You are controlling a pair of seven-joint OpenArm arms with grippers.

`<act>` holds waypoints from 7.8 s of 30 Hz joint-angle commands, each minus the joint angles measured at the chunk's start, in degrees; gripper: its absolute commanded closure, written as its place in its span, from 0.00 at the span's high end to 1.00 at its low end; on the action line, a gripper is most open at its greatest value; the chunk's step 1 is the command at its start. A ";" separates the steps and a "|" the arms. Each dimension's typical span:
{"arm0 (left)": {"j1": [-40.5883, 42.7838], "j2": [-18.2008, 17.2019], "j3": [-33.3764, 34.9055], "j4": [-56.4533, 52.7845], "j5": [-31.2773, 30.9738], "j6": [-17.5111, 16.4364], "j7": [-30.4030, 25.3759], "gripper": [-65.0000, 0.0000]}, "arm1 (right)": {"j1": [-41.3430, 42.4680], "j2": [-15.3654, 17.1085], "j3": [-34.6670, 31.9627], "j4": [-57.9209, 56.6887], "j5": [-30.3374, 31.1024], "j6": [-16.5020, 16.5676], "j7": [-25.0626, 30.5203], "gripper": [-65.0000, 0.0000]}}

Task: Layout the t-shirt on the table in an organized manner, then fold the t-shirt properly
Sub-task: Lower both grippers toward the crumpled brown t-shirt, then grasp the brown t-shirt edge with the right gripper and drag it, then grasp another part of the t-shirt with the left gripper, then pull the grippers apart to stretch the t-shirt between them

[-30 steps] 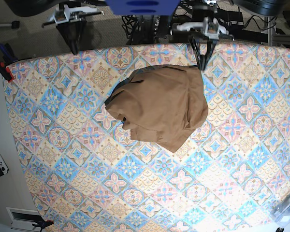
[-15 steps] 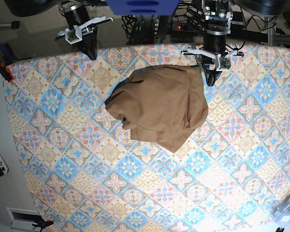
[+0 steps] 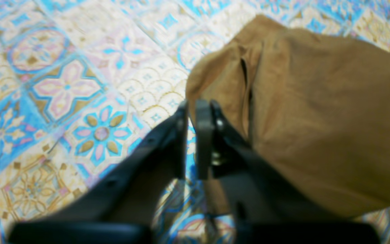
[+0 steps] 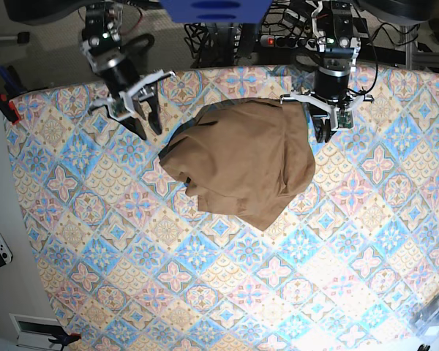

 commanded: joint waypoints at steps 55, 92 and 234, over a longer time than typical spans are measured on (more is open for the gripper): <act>-1.35 -0.23 -3.82 -0.05 0.64 0.19 1.87 0.32 | 21.62 2.58 -16.56 -14.85 0.75 0.20 -19.70 0.00; -1.00 0.12 2.34 -0.14 0.29 0.19 1.96 0.32 | 29.71 -2.69 2.78 1.94 0.31 -11.76 1.05 0.00; -8.21 -7.88 -11.73 -3.66 -15.80 0.19 14.79 0.00 | 19.78 -0.93 -9.79 -15.90 -0.65 0.02 -11.08 0.00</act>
